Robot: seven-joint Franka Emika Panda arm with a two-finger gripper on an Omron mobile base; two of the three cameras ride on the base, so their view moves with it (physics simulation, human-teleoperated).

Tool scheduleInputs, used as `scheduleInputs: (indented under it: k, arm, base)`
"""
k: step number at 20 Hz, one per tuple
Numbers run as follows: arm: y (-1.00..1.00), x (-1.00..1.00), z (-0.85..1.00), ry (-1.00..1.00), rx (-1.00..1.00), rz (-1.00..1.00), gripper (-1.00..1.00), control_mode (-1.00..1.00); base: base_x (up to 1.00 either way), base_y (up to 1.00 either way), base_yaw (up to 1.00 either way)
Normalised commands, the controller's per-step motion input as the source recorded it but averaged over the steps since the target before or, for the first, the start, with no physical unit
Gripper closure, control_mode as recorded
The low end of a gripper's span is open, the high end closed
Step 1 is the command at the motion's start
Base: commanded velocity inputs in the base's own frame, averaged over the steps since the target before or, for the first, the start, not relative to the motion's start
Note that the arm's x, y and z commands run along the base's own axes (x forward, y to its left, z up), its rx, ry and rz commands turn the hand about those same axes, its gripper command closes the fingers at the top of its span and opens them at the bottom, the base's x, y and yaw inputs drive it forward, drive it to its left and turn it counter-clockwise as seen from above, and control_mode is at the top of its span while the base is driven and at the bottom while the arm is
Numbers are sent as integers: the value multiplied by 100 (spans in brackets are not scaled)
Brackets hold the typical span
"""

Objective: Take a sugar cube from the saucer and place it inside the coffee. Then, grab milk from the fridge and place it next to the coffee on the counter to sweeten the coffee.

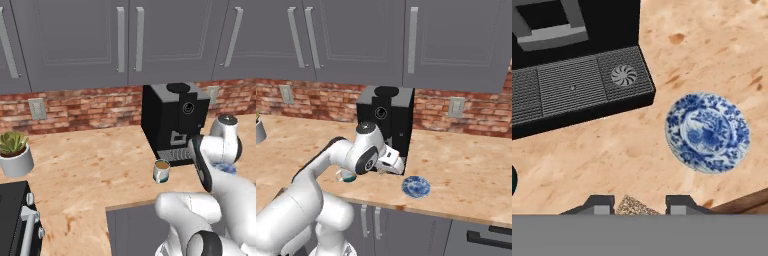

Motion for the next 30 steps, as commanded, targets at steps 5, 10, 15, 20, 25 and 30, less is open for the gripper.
scheduleInputs:
  k: [5, 10, 15, 20, 25, 30]
  arm:
    - [79, -2, 49, -6, -15, 5, 100, -100]
    - [75, 0, 19, -2, -14, 7, 100, -100]
    - [64, 0, 0, -5, -9, 11, 100, -100]
    - [57, 0, 1, -2, -8, 9, 100, -100]
    - [36, 3, -4, 0, -5, 4, 100, -100]
    - [-1, 23, -22, 0, 0, 0, 100, -100]
  base:
    - [0, 0, 0]
    - [0, 0, 0]
    - [0, 0, 0]
    - [0, 0, 0]
    - [0, 0, 0]
    - [0, 0, 0]
